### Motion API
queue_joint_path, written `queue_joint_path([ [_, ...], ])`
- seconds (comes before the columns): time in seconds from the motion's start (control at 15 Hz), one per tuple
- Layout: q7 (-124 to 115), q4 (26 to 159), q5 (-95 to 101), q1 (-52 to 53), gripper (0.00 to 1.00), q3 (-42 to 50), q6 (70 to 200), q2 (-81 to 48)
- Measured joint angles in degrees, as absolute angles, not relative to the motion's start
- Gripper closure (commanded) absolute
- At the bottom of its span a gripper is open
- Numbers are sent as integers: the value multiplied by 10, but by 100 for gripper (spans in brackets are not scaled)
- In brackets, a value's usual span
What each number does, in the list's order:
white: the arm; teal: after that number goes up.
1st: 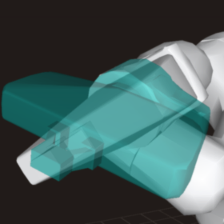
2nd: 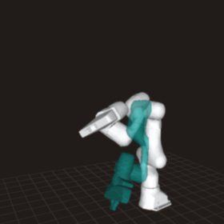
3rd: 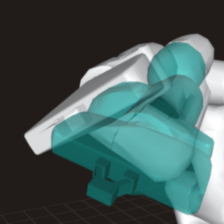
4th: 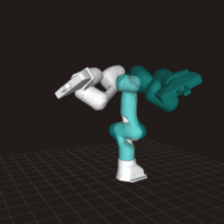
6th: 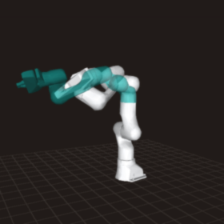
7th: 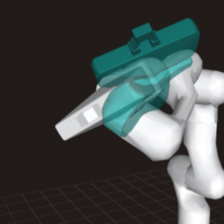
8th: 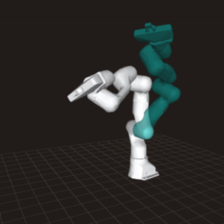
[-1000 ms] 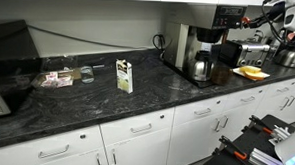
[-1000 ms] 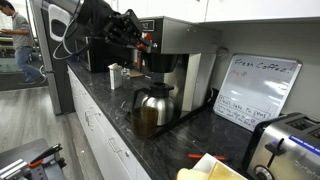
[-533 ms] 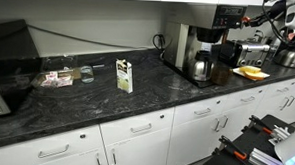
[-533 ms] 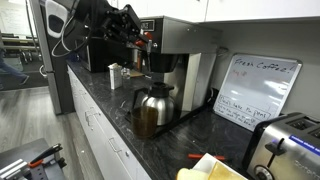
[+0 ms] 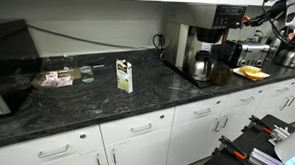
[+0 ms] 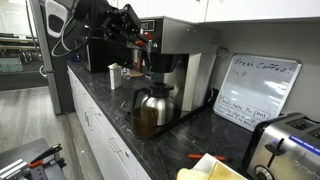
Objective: Use the coffee machine to put some water in the cup
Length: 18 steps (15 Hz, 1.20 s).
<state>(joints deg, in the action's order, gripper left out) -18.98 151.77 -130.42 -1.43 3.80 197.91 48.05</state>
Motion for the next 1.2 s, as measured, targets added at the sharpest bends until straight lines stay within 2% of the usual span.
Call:
queue_joint_path([
  [1.2, -190, 1517, -1304, -15, 93, 32, 1980, 490],
])
